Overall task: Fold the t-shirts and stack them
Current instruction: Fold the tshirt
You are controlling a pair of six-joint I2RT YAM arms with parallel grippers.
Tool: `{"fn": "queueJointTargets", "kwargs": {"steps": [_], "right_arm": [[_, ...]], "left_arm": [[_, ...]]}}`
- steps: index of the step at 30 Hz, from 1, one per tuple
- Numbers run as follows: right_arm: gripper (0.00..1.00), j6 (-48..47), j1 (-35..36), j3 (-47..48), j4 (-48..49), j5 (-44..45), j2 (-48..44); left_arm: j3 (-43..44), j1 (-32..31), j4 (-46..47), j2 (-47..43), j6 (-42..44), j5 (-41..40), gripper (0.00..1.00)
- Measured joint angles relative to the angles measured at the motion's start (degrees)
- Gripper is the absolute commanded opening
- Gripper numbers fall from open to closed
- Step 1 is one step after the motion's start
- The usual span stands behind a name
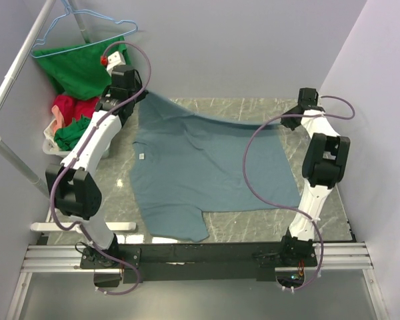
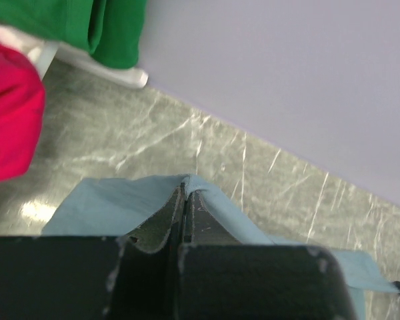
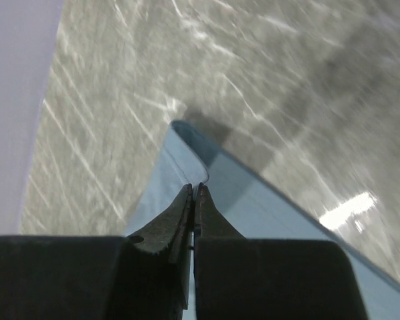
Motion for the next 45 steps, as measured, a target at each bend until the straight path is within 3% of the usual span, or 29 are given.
{"fn": "queueJointTargets", "kwargs": {"steps": [5,10,24,34,45], "right_arm": [[0.0,0.02,-1.03,-6.67,2.45,-0.37,-8.66],[0.0,-0.07,-1.64,-7.23,4.28,-0.48,-13.22],[0.0,-0.02,-1.75,-7.63,4.59,-1.55,-14.56],[0.0,-0.02,-2.08,-8.04,4.5,-1.81,-14.4],[0.0,2.78,-3.13,-8.0,9.09,-2.51,-8.98]], "left_arm": [[-4.61,-0.61,-1.03,-3.02,-0.02,-0.72,0.01],[-8.04,-0.61,-2.86,-3.87,-0.15,-2.05,0.01],[-7.45,-0.68,-3.13,-10.03,-0.17,-5.22,0.01],[-5.73,-0.68,-3.82,-7.1,-0.2,-5.2,0.01],[-2.71,-0.66,-1.49,5.31,0.07,-6.56,0.01]]}}
